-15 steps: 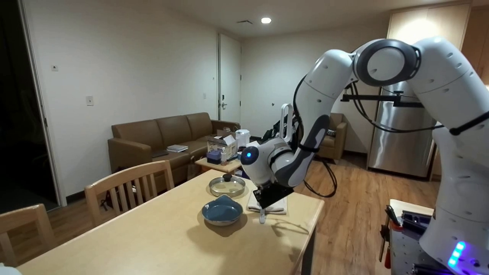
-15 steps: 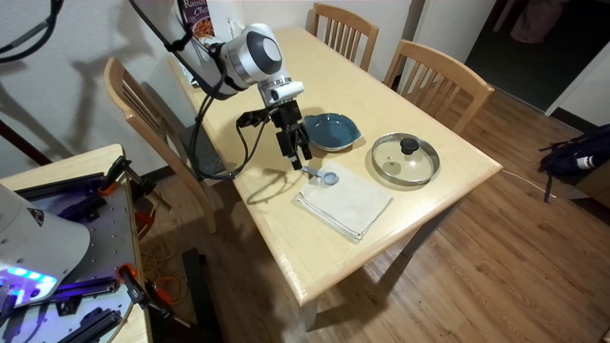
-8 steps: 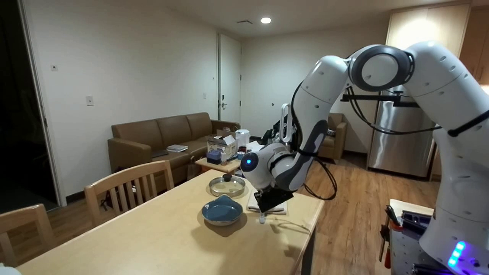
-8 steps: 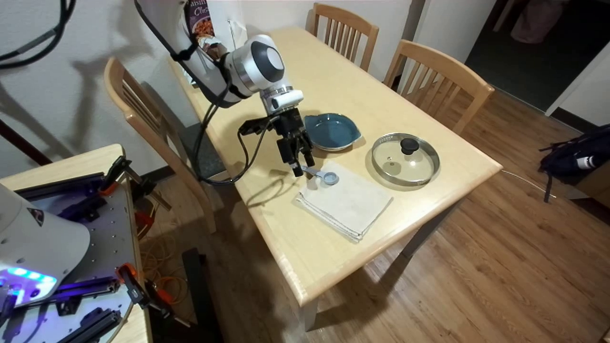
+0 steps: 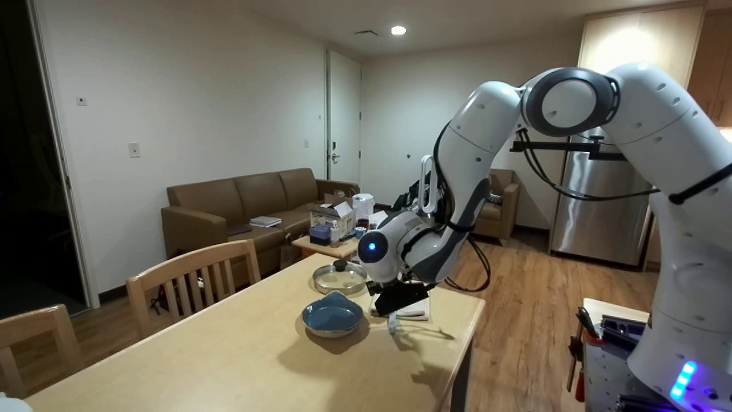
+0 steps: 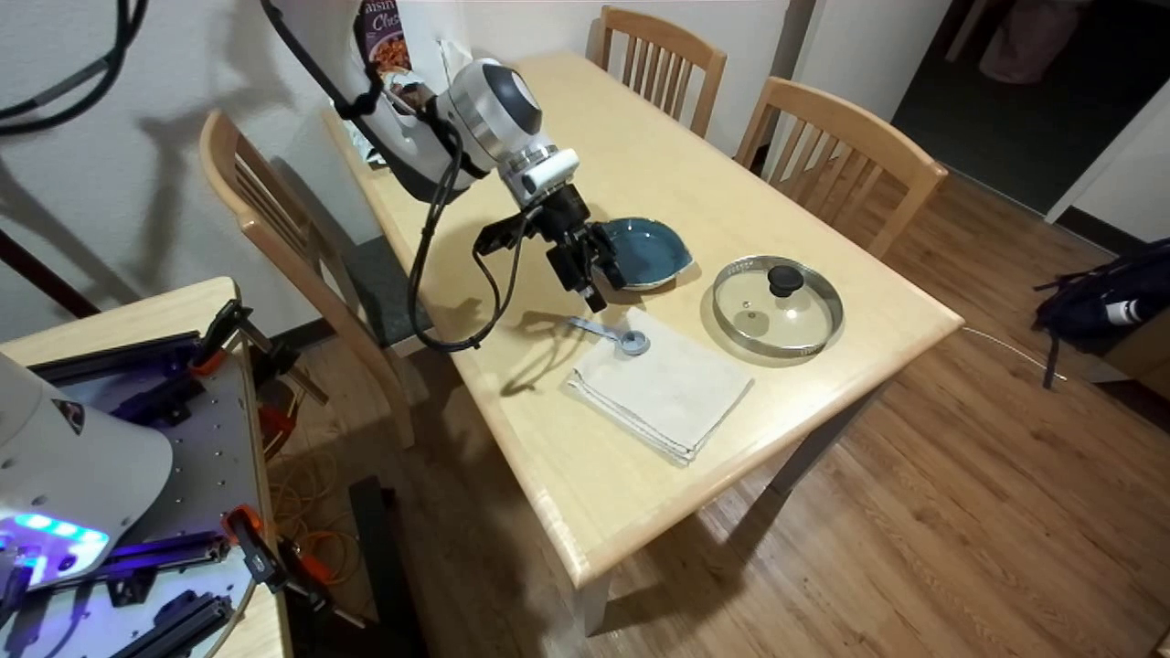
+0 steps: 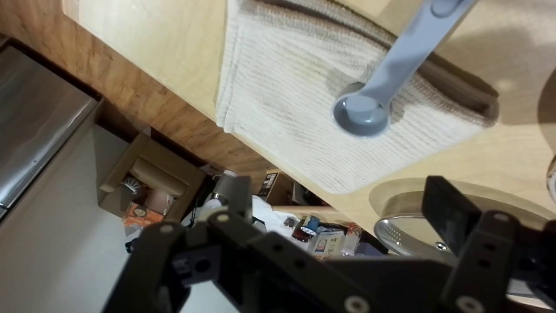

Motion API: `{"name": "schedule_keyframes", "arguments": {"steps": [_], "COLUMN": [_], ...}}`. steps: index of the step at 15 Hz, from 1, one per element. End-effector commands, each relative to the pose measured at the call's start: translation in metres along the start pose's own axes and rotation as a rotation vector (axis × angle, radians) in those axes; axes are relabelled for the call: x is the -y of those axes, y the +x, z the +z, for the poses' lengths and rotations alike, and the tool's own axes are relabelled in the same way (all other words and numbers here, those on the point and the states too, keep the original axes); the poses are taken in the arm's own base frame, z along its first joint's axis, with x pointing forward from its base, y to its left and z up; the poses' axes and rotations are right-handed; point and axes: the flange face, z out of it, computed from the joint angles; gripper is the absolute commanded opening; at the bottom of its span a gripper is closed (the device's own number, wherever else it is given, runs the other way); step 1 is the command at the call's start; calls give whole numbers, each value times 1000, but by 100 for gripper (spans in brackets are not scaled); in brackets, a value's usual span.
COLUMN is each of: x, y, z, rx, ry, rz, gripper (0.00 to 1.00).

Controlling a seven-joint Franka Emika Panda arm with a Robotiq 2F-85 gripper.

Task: Put the grey spoon in the bowl

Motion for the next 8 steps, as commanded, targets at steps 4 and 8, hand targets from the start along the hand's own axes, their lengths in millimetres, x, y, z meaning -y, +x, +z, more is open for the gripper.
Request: {"name": "schedule_keyframes", "arguments": {"steps": [4,8], "x": [8,43], "y": [-1,-18], "z": [-12,-26], "rx": [71,215], "ry": [7,231], "rz": [-42,-38], "gripper": [100,100]}}
